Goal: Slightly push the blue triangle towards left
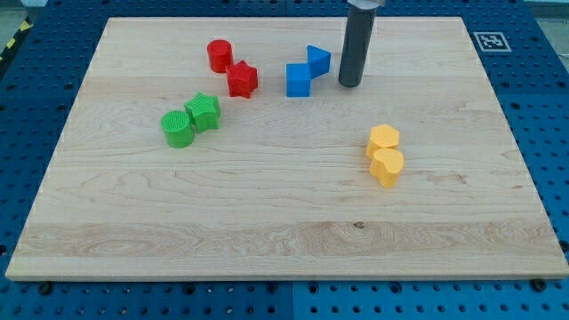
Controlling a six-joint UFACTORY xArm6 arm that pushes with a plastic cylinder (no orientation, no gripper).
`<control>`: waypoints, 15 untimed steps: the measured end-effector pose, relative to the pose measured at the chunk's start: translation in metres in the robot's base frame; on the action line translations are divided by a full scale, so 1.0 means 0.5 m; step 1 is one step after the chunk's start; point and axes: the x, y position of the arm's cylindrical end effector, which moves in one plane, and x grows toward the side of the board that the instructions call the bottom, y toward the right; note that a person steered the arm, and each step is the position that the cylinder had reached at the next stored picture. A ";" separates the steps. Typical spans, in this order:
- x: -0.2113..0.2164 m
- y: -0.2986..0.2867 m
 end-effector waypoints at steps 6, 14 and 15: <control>-0.092 -0.022; -0.115 0.132; -0.083 0.208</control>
